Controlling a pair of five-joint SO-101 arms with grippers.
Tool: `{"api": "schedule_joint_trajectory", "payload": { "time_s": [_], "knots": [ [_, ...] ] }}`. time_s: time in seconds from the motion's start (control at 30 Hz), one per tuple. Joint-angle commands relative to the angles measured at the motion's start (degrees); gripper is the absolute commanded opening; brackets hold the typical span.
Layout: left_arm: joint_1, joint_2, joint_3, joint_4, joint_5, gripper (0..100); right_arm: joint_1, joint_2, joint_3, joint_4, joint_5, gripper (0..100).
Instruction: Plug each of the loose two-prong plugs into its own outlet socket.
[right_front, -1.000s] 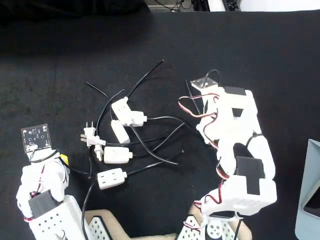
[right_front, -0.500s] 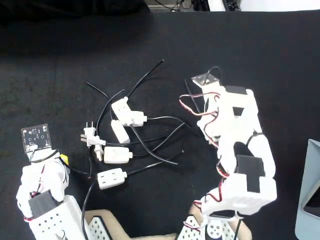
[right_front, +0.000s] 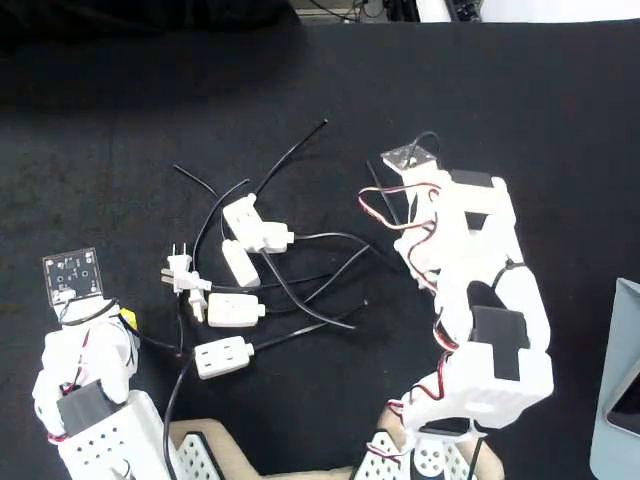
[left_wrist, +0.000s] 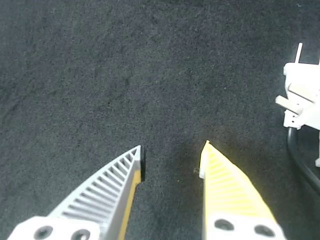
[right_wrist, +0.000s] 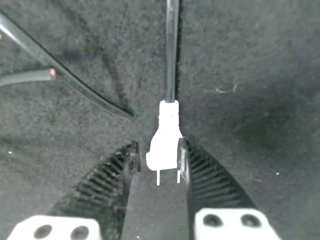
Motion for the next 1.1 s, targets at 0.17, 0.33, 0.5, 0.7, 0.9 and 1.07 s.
{"api": "schedule_joint_trajectory", "payload": {
  "time_s": [0.17, 0.33, 0.5, 0.7, 0.9, 1.07],
  "knots": [
    [-0.13, -0.09, -0.75, -0.97, -0.35, 20, 3.08, 6.29, -3.47, -1.41, 1.32, 8.0],
    [-0.13, -0.09, -0.75, -0.97, -0.35, 20, 3.43, 9.19, -5.67, -1.32, 1.32, 7.7],
    [-0.13, -0.09, -0.75, -0.97, -0.35, 20, 3.34, 9.10, -5.85, -1.23, 1.93, 1.3],
    [-0.13, -0.09, -0.75, -0.97, -0.44, 20, 3.34, 9.10, -8.22, 6.24, 7.03, 1.1],
    [-0.13, -0.09, -0.75, -1.05, -0.26, 20, 2.11, 4.00, -13.85, 16.88, 6.77, 1.1],
    [0.04, -0.09, -2.59, -1.14, 0.09, 20, 0.26, -9.80, -13.93, 21.19, 6.68, 1.1]
  ]
}}
